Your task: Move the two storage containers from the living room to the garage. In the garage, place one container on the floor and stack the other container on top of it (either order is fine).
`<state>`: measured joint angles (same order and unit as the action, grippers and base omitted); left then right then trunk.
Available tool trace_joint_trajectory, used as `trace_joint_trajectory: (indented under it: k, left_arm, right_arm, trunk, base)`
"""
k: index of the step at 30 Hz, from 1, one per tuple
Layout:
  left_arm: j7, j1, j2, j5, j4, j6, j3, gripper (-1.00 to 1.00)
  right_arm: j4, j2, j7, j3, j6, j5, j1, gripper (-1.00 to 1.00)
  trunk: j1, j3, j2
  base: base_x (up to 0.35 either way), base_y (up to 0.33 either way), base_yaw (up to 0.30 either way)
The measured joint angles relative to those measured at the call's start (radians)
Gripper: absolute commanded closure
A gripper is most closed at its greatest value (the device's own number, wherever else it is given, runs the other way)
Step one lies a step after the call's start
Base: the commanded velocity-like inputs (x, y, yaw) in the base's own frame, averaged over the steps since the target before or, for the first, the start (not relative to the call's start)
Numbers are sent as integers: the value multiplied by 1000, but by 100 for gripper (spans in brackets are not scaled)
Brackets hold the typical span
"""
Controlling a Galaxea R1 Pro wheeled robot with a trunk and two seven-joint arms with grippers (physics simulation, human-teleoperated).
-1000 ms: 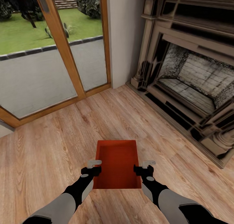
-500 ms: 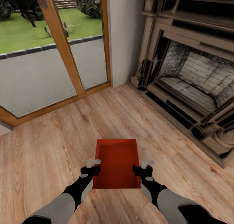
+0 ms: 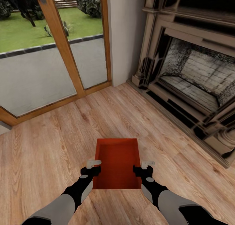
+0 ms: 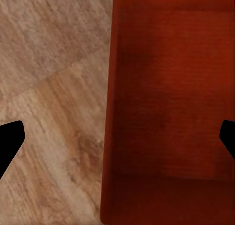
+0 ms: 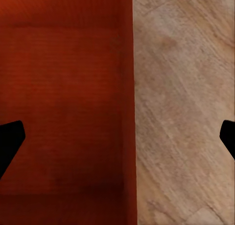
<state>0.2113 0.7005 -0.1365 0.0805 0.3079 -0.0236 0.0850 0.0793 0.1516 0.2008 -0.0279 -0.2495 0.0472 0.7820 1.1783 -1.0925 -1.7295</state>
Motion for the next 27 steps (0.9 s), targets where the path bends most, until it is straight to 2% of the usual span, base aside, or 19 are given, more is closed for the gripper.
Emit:
trace_joint_trajectory:
  k: [27]
  left_arm:
    - [1, 0, 8, -5, 1, 3, 3, -100]
  right_arm:
    - [0, -1, 0, 0, -5, 0, 0, -100]
  trunk:
    - [104, -85, -189]
  base:
    - [0, 0, 0]
